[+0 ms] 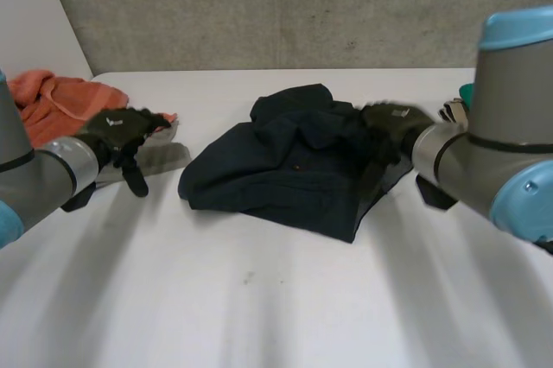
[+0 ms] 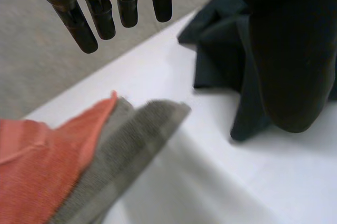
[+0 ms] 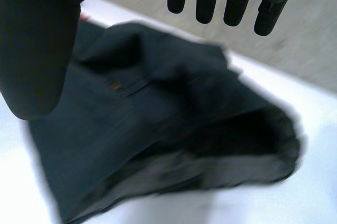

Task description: Fold the laundry.

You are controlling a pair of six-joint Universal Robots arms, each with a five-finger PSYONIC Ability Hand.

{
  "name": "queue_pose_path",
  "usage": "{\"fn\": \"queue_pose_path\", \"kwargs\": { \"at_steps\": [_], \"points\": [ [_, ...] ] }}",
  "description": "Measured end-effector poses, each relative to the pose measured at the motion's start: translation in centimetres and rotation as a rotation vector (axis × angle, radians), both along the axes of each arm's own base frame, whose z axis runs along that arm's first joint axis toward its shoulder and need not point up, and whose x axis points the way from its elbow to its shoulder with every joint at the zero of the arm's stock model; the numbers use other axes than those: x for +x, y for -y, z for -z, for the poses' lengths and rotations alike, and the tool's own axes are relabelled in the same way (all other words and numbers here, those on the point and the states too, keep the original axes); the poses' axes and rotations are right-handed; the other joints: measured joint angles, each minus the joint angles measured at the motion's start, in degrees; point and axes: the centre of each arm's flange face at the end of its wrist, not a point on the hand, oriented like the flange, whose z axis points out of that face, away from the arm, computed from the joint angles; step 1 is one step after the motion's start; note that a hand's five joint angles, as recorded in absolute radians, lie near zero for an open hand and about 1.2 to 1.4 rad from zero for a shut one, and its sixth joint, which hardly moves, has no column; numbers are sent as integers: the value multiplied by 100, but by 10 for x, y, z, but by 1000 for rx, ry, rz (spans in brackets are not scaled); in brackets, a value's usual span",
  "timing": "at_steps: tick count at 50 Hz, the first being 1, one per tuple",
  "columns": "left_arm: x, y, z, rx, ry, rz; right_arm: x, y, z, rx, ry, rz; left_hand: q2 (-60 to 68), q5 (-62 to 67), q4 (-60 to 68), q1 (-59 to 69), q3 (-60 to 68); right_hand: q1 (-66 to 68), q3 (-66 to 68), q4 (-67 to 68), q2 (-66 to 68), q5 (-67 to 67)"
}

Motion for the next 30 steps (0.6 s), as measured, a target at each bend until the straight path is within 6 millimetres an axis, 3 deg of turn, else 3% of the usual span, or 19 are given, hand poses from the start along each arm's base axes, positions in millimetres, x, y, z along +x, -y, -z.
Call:
{"fn": "queue_pose_path", "kwargs": {
  "at_steps": [5, 12, 16, 18, 19, 23, 25, 28, 30],
  "points": [
    [5, 9, 27, 58, 4, 70, 12, -2, 27, 65, 14, -28, 0, 0, 0, 0, 0, 0, 2, 0, 4, 0],
    [-6, 13, 49, 113, -31, 119, 30, 15, 65, 39, 17, 7, 0, 0, 0, 0, 0, 91, 222, 182, 228, 149],
    [-17, 14, 55, 116, -40, 126, 35, 21, 77, 30, 19, 38, 0, 0, 0, 0, 0, 1406, 1429, 1357, 1452, 1325],
    [-24, 15, 57, 110, -40, 125, 38, 24, 82, 27, 28, 57, 0, 0, 0, 0, 0, 3208, 3248, 3174, 3309, 3124],
    [-29, 16, 58, 104, -38, 123, 39, 26, 82, 23, 37, 66, 3, 0, 5, 9, 0, 4465, 4487, 4418, 4687, 4348],
    [-41, 18, 62, 89, -29, 104, 40, 29, 71, -6, 70, 81, 701, 587, 674, 781, 617, 5208, 5565, 5578, 5558, 5404],
    [-46, 20, 64, 84, -23, 92, 40, 30, 61, -31, 90, 84, 2932, 2687, 2850, 3293, 2878, 5208, 5565, 5591, 5558, 5410],
    [-52, 22, 66, 73, -12, 71, 37, 30, 37, -85, 126, 87, 5152, 4976, 5190, 5591, 5075, 5208, 5565, 5592, 5558, 5416],
    [-55, 24, 64, 55, -2, 51, 34, 28, 15, -140, 156, 86, 5642, 5345, 5690, 5666, 5568, 5208, 5565, 5592, 5558, 5450]
  ]
}}
